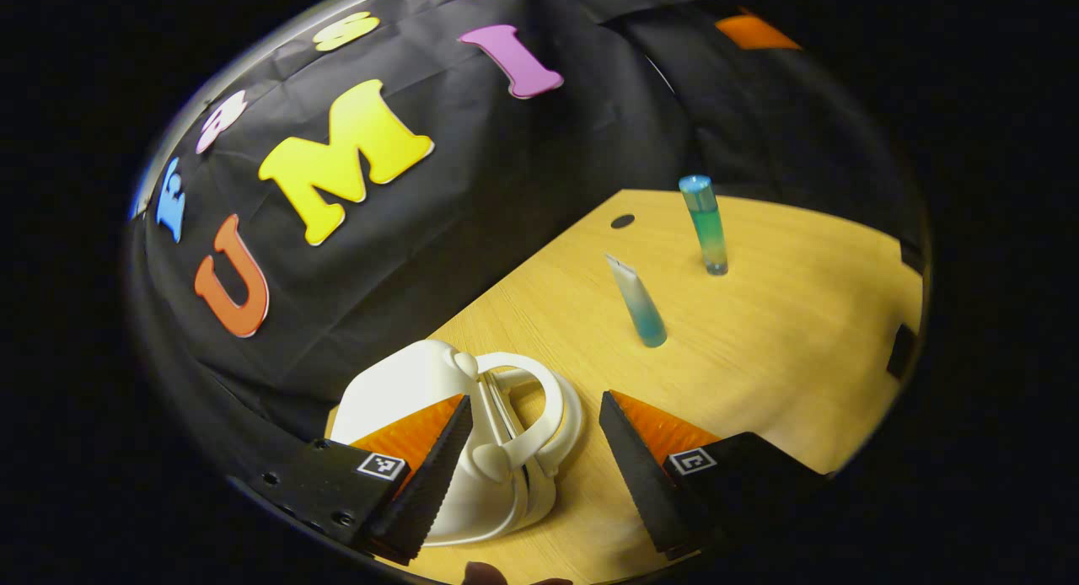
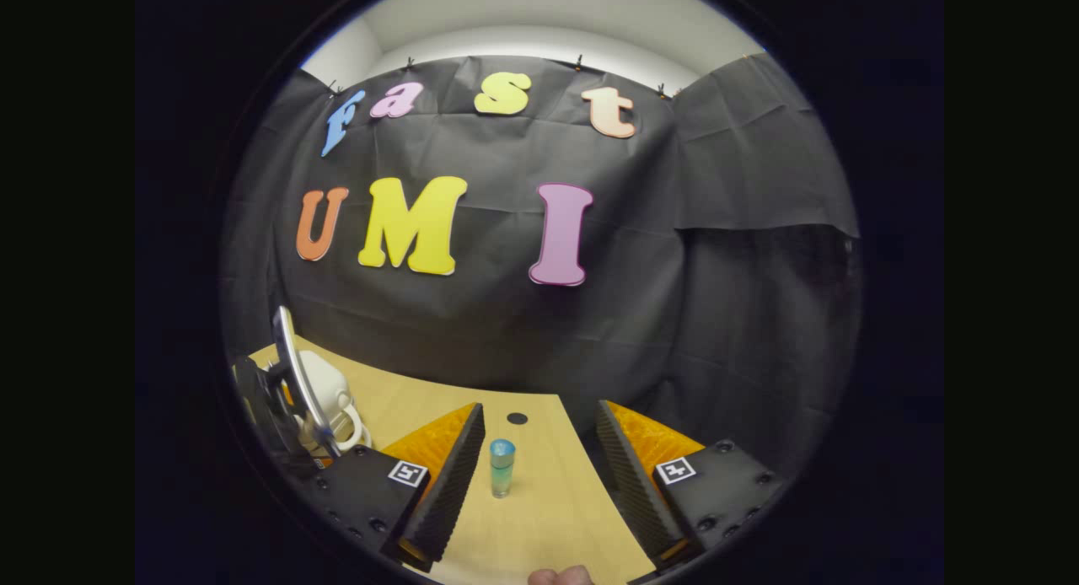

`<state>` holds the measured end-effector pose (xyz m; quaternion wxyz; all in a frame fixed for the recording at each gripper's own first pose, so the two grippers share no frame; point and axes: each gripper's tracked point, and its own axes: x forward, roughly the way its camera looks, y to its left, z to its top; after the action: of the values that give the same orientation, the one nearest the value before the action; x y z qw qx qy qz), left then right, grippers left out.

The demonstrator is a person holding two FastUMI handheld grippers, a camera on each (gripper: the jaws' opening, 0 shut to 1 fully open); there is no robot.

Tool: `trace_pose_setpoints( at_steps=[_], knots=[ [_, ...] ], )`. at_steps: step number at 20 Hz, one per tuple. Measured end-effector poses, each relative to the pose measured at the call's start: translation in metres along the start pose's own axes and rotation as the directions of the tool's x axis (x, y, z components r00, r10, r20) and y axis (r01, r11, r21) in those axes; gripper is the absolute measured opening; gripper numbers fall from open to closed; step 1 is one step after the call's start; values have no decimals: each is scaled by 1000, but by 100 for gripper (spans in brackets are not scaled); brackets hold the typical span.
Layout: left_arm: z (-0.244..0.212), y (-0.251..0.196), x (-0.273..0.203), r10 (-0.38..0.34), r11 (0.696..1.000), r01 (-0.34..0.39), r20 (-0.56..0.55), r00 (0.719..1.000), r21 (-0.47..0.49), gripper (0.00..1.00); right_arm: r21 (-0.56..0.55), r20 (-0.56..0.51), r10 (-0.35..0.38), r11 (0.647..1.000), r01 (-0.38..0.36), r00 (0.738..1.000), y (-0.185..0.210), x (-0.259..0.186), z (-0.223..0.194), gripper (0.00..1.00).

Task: First open the suitcase, pack the skin care products into it, and then close the suitcase.

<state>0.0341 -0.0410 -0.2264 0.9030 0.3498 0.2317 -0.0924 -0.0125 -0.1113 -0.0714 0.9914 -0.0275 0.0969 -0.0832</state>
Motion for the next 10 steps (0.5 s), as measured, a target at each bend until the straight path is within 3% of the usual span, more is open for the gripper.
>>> trace_pose_setpoints(
  at_steps=[6, 10],
  knots=[
    [-19, 2, 41, 29, 990, -14, -106, 994, 142, 93, -2, -38, -67, 998, 67, 997, -27, -3, -16, 80],
    [-28, 2, 61, 26, 988, 1, -170, 985, 156, 73, -3, -47, -85, 996, 85, 995, -30, 0, -16, 80]
  ],
)
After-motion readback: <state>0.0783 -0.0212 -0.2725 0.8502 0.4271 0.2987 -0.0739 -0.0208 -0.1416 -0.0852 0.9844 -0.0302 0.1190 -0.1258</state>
